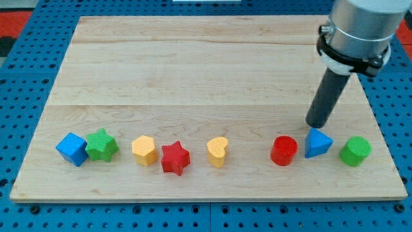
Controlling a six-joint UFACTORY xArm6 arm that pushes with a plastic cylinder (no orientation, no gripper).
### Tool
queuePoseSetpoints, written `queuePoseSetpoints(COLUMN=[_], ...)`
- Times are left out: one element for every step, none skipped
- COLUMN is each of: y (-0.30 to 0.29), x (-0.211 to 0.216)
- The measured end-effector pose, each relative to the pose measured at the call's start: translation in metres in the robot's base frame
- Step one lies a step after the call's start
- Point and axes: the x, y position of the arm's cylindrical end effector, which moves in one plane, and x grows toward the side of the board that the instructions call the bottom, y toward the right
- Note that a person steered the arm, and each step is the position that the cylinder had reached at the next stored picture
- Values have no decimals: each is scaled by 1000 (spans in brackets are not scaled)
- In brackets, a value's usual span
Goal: Move the red circle towards the bottom center
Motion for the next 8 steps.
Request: queuePoseSetpoints(y=[0, 0, 0, -10, -42, -82, -84, -82], x=[23, 31, 29, 24, 6, -2, 5, 13])
